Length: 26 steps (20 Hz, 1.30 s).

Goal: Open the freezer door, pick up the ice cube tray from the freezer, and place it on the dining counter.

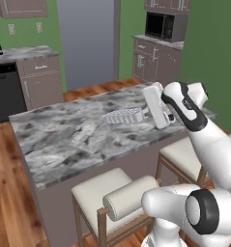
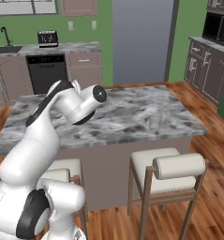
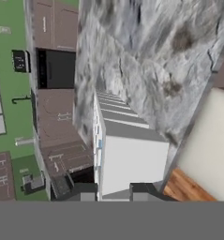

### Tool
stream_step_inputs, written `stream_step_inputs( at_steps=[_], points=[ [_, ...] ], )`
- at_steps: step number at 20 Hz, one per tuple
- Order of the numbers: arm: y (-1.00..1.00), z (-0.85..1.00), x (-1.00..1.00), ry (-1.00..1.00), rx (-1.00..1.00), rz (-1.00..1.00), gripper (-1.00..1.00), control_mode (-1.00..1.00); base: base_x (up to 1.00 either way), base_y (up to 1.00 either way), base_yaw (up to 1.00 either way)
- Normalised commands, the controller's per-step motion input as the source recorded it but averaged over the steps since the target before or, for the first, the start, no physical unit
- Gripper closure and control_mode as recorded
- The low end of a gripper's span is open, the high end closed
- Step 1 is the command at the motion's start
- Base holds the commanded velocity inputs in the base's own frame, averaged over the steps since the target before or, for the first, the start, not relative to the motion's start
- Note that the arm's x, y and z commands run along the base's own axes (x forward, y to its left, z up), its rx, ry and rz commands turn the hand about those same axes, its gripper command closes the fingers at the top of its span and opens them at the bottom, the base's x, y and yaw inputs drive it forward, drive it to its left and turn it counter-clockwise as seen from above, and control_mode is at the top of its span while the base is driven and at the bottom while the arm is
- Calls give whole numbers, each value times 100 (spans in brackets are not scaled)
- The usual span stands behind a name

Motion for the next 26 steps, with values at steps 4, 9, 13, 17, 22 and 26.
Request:
stream_step_inputs(
  at_steps=[4, 9, 13, 17, 22, 26],
  points=[
    [27, -46, 39, 0, -7, 0, 100, -100, 0, 0, 0],
    [34, -64, 33, 0, -6, 1, 100, -100, 0, 0, 0],
    [20, -62, 28, 0, 0, 4, 100, -100, 0, 0, 0],
    [9, -51, 25, 0, 0, 5, 100, -100, 0, 0, 0],
    [14, -37, 29, -3, 0, 4, 100, -100, 0, 0, 0],
    [20, -12, 48, -4, 0, 0, 100, -100, 0, 0, 0]
  ],
)
